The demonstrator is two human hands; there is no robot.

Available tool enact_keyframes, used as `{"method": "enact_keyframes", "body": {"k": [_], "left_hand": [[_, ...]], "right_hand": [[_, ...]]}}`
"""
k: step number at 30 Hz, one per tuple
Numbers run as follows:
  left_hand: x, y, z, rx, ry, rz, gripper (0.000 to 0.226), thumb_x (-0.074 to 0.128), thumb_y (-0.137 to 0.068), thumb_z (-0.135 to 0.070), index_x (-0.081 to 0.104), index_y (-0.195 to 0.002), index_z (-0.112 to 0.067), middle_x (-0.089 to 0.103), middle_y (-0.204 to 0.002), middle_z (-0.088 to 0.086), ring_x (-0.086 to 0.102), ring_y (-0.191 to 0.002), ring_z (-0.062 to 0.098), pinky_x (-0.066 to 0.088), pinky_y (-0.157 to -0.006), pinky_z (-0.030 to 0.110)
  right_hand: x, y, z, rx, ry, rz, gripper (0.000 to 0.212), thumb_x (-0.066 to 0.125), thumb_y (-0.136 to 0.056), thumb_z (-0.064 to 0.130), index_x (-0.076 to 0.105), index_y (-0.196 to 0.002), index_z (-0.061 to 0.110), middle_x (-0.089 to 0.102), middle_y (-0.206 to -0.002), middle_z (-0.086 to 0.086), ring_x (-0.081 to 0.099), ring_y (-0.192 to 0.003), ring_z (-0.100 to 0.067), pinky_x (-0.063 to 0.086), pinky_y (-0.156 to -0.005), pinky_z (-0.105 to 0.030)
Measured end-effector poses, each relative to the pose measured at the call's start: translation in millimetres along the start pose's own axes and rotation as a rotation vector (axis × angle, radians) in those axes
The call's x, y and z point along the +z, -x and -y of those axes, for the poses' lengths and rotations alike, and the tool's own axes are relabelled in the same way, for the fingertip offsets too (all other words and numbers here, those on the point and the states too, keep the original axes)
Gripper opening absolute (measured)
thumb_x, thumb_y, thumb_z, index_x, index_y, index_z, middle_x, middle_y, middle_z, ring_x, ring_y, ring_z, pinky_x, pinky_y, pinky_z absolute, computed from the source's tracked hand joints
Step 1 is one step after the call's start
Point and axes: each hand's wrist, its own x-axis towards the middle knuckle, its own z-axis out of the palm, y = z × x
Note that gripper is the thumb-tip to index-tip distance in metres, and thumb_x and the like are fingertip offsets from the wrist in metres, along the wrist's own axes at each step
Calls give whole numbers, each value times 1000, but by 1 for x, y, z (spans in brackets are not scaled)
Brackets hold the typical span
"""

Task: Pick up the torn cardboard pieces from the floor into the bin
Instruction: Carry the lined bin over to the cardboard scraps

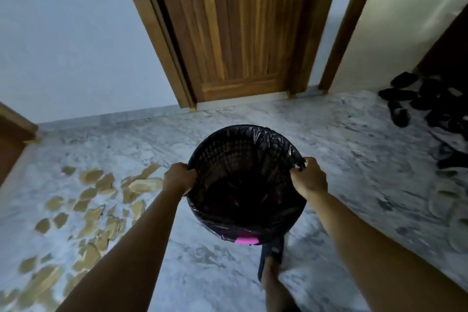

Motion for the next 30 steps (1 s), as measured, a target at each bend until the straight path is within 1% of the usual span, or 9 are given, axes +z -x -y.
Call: {"method": "enact_keyframes", "body": {"k": [3, 7, 11, 15, 18, 20, 23, 25, 30], "left_hand": [[1, -70, -3, -47, 36, -15, 45, 50, -64, -38, 71, -87, -5, 71, -85, 17, 69, -81, 34, 60, -79, 50], [11, -147, -11, -135, 102, -28, 35, 58, -82, -33, 69, -102, -6, 71, -95, 18, 69, -88, 36, 59, -82, 50], [34, -230, -8, -234, 163, -5, 41, 58, -73, -40, 68, -105, -16, 71, -98, 14, 69, -91, 33, 59, -83, 48], [73, -324, 17, -305, 213, 16, 58, 60, -67, -44, 65, -119, -18, 72, -106, 10, 69, -96, 30, 58, -86, 47], [109, -388, 35, -291, 185, 18, 53, 63, -79, -37, 61, -129, -18, 69, -114, 11, 67, -101, 31, 56, -91, 46], [140, -434, 51, -267, 149, 15, 50, 62, -84, -34, 60, -131, -17, 68, -118, 12, 66, -104, 30, 55, -94, 45], [184, -489, 75, -222, 118, 20, 48, 59, -87, -32, 57, -133, -17, 67, -120, 11, 64, -106, 29, 53, -93, 38], [207, -514, 89, -204, 112, 12, 50, 58, -89, -31, 53, -136, -18, 65, -122, 11, 62, -107, 28, 50, -88, 35], [244, -542, 111, -136, 86, 42, 61, 56, -89, -28, 37, -146, -20, 58, -133, 11, 56, -118, 31, 47, -96, 39]], "right_hand": [[42, -70, 33, -14, 26, 48, 39, 56, -94, 27, 45, -130, 17, 55, -83, -3, 58, -70, -24, 42, -55, -32], [89, -150, 64, -3, 42, 129, 44, 56, -95, 26, 42, -135, 14, 51, -81, -1, 55, -68, -20, 40, -54, -32], [140, -229, 79, 20, 66, 162, 47, 57, -95, 25, 40, -137, 13, 51, -80, -1, 54, -67, -19, 40, -53, -31], [204, -305, 69, 53, 57, 169, 48, 59, -96, 25, 40, -138, 12, 52, -83, 1, 55, -70, -18, 39, -54, -30], [254, -354, 45, 97, 50, 137, 46, 59, -96, 25, 42, -137, 14, 52, -83, 3, 54, -69, -16, 39, -52, -28], [294, -392, 21, 131, 47, 109, 45, 59, -95, 24, 42, -137, 15, 53, -84, 1, 56, -71, -19, 40, -54, -29], [342, -434, -10, 170, 22, 83, 47, 58, -95, 24, 42, -139, 16, 57, -98, -7, 59, -86, -29, 46, -69, -35], [366, -454, -27, 175, 13, 59, 50, 59, -94, 24, 40, -141, 16, 57, -108, -9, 57, -91, -29, 48, -76, -37], [409, -474, -57, 151, 19, 64, 67, 63, -91, 26, 31, -150, 23, 56, -129, -12, 58, -103, -29, 48, -80, -35]]}}
